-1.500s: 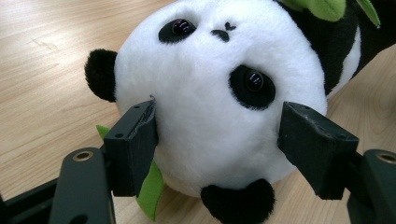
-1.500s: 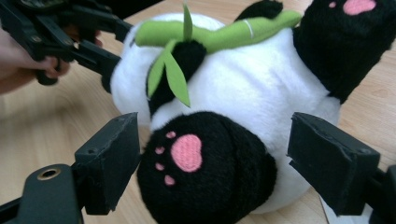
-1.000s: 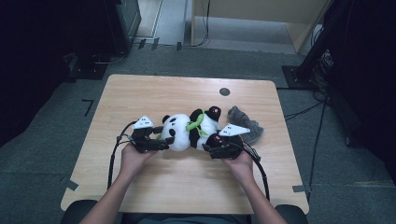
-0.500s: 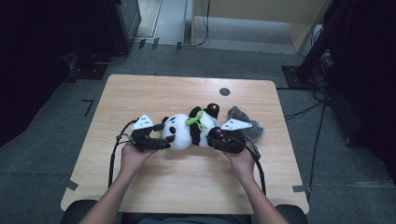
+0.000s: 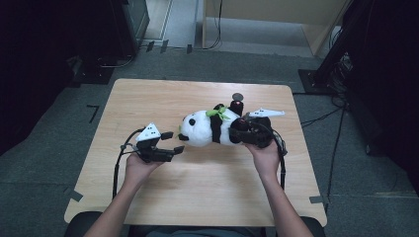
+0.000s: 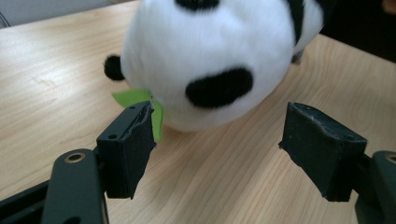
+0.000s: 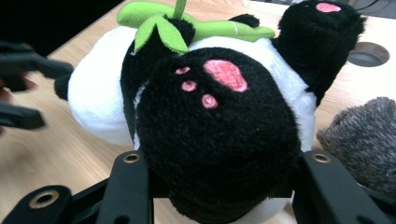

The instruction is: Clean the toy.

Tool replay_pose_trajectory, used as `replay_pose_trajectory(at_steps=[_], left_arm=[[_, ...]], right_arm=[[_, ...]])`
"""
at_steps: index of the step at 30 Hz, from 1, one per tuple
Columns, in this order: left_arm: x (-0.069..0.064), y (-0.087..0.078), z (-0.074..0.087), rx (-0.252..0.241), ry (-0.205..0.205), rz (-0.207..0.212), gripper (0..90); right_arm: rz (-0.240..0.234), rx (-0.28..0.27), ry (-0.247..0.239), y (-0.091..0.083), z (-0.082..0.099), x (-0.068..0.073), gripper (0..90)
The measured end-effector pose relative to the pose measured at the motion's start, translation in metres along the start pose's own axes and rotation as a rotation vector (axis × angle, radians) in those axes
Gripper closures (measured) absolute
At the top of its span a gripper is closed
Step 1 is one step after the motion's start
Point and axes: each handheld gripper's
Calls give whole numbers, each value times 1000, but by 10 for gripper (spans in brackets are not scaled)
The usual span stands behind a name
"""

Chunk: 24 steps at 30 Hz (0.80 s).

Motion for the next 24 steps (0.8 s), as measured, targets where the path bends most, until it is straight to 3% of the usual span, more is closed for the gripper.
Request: replay_pose_trajectory(at_steps=[2, 6, 8, 10, 13, 15, 17, 20, 24], left_arm=[[1, 2, 1, -2, -6, 0, 238], [1, 5, 1, -36, 7, 12, 222], [-1, 6, 0, -42, 29, 20, 132], [-2, 8, -1, -30, 40, 10, 117], [-4, 12, 0, -3, 26, -8, 98], [-5, 14, 1, 10, 24, -25, 115], [-7, 14, 1, 7, 21, -37, 175], [-11, 11, 1, 3, 11, -63, 366], [-11, 6, -2, 18, -12, -50, 530]], right_arm=[[-10, -2, 4, -1, -2, 1, 556], [-75, -7, 20, -3, -4, 9, 556], [-122, -1, 11, -2, -4, 14, 557], [-153, 10, -1, -1, -4, 20, 560], [-188, 16, -3, 1, -3, 24, 570], [-190, 25, -11, 1, -3, 27, 573], [-187, 29, -16, 1, -3, 28, 574], [-184, 23, -20, 1, -2, 27, 568], [-170, 25, -47, 3, 0, 25, 518]])
Point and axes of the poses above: each handheld gripper's, and its own axes: y roughly forward along the jaws, z roughly out of its underside, x roughly to its left, and after that the axes turned 5 degrees about -x, right-handed
